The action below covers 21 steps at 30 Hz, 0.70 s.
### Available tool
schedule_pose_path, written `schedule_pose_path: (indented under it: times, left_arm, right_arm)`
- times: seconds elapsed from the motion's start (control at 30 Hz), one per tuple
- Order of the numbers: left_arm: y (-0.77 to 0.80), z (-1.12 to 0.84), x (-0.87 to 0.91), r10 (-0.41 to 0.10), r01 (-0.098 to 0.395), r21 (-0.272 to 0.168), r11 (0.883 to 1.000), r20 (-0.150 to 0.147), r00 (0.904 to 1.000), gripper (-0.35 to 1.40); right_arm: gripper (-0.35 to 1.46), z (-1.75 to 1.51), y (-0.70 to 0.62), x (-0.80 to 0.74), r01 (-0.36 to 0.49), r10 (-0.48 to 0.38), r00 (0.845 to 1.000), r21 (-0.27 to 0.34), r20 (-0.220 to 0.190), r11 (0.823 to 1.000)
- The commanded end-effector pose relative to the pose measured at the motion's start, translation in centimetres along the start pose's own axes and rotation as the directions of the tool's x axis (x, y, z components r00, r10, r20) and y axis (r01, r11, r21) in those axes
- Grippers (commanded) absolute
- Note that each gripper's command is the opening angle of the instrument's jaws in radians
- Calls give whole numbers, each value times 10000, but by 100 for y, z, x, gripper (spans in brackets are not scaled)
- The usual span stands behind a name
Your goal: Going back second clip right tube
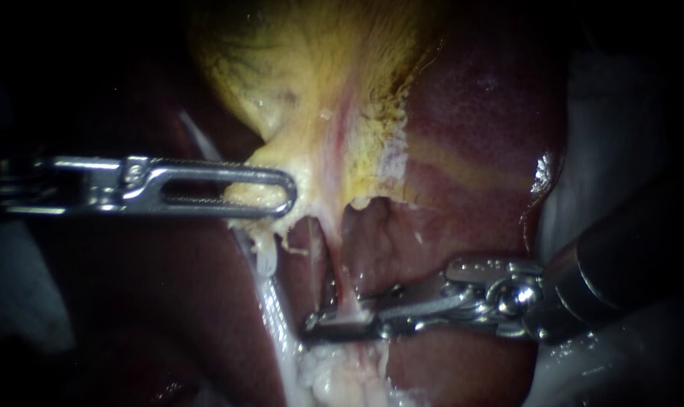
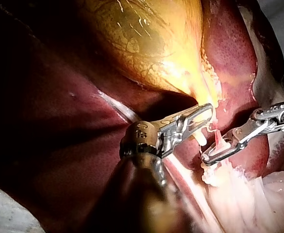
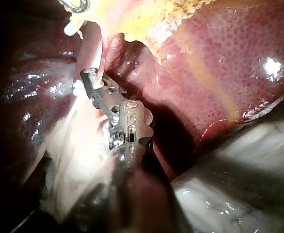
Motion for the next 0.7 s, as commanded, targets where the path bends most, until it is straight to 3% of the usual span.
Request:
schedule_pose_path:
  times: [0.03,0.13,0.17,0.2,0.3,0.33,0.4,0.5,0.7]
  left_arm:
    - [0,0,0,4,-4,4,10000,-4,10000,-35]
    - [1,0,0,5,-5,5,10000,-5,10000,-35]
    - [1,0,0,5,-5,6,10000,-6,10000,-35]
    - [2,0,0,5,-5,6,10000,-5,10000,-35]
    - [3,0,0,9,-9,8,10000,-7,10000,-35]
    - [3,0,0,10,-10,9,10000,-8,10000,-35]
    - [3,0,1,13,-13,9,10000,-8,10000,-35]
    - [4,0,1,14,-14,12,10000,-10,10000,-35]
    - [4,-1,1,17,-17,13,10000,-11,10000,-35]
  right_arm:
    - [-35,-1,0,1,27,-27,10000,-3,-9,10000]
    - [-35,-2,-2,1,323,-323,9995,27,-16,9995]
    - [-25,-2,-2,1,504,-504,9987,58,-60,9987]
    - [-9,-2,-2,1,1275,-1274,9918,73,-119,9918]
    - [41,0,-2,2,2991,-3015,9529,-644,-319,9520]
    - [46,0,-2,2,3193,-3232,9457,-879,-335,9436]
    - [50,0,-2,1,3673,-3734,9272,-1233,-298,9219]
    - [50,-3,-4,-2,3880,-3957,9180,-1465,-263,9099]
    - [50,-12,-9,-8,4251,-4282,9035,-917,-162,9005]
